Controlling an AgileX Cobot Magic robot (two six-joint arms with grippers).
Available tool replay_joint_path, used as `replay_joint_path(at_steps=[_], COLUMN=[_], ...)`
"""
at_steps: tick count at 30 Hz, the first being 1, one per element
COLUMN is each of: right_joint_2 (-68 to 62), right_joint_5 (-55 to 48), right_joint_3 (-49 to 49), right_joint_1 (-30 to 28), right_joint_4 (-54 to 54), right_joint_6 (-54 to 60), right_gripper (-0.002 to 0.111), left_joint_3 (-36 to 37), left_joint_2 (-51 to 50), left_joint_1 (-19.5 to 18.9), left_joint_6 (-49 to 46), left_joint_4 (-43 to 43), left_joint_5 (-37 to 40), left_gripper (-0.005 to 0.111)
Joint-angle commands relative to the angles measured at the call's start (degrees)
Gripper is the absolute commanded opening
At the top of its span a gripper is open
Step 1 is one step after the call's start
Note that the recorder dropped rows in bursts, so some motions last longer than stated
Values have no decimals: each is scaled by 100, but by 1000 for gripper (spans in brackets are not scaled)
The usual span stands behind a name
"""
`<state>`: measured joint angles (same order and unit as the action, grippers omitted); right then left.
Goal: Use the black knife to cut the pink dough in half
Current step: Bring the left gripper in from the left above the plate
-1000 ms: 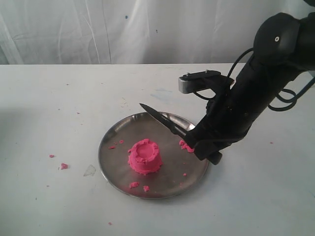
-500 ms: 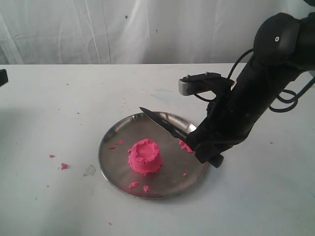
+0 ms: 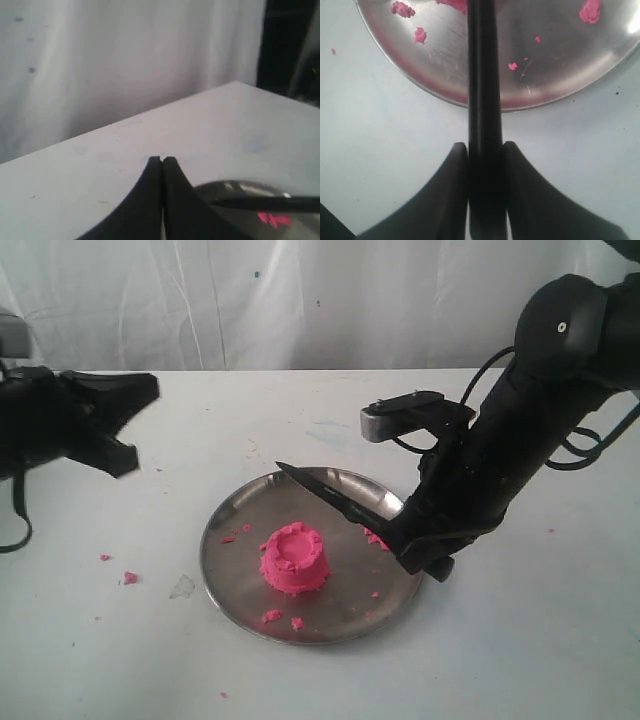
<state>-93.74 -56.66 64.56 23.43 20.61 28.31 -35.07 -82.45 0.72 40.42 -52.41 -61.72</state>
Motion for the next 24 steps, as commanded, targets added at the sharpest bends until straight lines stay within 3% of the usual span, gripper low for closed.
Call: replay_joint_path(at_steps=[1,6,10,12,15,16,17,19,20,21,22,23,24], right_joint_2=[34,34,-21,-89,-196,-240,-301,-353,-366,-366,-366,-366,-366], right_joint_5=[345,575,618,740,1024,1114,1262,1283,1257,1221,1221,1195,1195], right_joint_3=[-10,-10,-10,-10,-10,-10,-10,-10,-10,-10,-10,-10,-10], right_joint_1=[19,19,120,260,484,538,634,668,668,668,668,668,668], right_joint_4=[-113,-775,-880,-1035,-1181,-1181,-1191,-1191,-1191,-1191,-1191,-1191,-1191], right_joint_6=[357,154,140,140,151,174,190,190,190,190,190,190,190], right_gripper=[0,0,0,0,0,0,0,0,0,0,0,0,0], left_joint_3=[-465,-964,-1304,-1425,-1466,-1466,-1466,-1466,-1466,-1466,-1466,-1466,-1466], left_joint_2=[-307,-472,-508,-508,-508,-508,-508,-508,-508,-508,-513,-513,-513], left_joint_1=[916,1524,1547,1547,1547,1547,1547,1564,1605,1753,1828,1909,1941], left_joint_6=[-810,159,1464,1656,1666,1666,1598,1254,1484,2315,2639,2617,2187], left_joint_4=[-1370,-1838,-1838,-1838,-1838,-1838,-1980,-2932,-3285,-3760,-3873,-3790,-3387], left_joint_5=[1361,3881,5549,5871,5160,4651,3620,3070,3495,4961,5875,7186,7566], left_gripper=[0,0,0,0,0,0,0,0,0,0,0,0,0])
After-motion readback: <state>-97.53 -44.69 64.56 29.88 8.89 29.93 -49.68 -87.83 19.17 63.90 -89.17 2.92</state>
